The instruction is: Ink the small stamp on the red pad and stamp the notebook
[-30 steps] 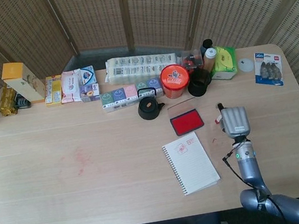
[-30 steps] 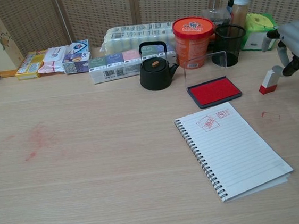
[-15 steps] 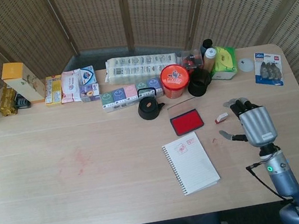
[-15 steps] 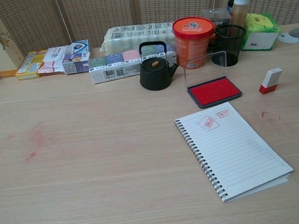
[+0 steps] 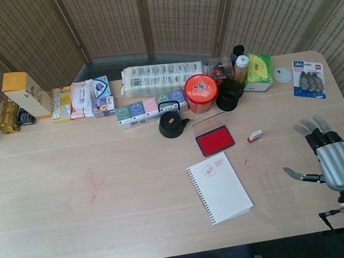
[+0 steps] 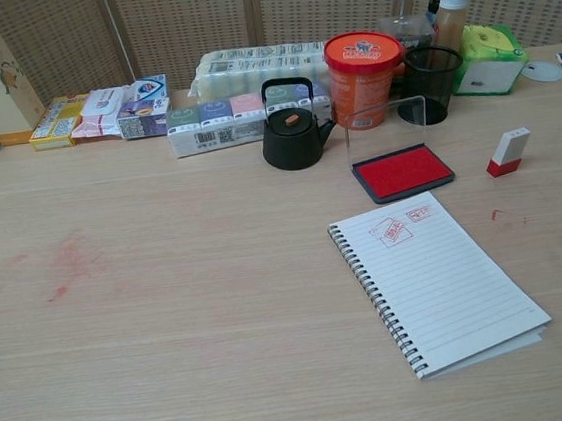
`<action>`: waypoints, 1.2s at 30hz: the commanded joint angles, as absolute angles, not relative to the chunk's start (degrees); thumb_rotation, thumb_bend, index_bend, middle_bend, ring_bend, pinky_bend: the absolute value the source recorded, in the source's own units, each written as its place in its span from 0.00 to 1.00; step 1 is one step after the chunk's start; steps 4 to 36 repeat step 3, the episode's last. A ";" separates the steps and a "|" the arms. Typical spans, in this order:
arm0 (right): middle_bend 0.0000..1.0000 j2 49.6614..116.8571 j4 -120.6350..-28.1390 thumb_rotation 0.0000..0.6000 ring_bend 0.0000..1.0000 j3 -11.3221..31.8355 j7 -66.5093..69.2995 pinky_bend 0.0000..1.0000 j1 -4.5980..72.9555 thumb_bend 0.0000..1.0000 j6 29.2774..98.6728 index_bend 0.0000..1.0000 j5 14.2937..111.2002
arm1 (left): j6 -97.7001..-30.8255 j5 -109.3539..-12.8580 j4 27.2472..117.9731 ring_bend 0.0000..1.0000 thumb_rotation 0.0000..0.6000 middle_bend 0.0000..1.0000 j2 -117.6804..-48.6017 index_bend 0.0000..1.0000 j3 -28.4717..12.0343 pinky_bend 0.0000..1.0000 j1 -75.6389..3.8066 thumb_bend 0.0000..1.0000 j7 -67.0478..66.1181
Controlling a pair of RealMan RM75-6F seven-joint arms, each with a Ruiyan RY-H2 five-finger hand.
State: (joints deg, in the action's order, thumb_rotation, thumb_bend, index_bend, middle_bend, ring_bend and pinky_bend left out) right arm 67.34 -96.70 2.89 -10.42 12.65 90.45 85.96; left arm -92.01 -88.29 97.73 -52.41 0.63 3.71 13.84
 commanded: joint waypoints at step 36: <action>0.04 65.55 -99.14 0.35 0.00 0.52 -7.76 0.28 7.30 0.00 96.81 0.19 90.18 | -93.81 -88.71 96.22 0.00 1.00 0.00 -54.34 0.00 1.06 0.07 5.09 0.05 12.94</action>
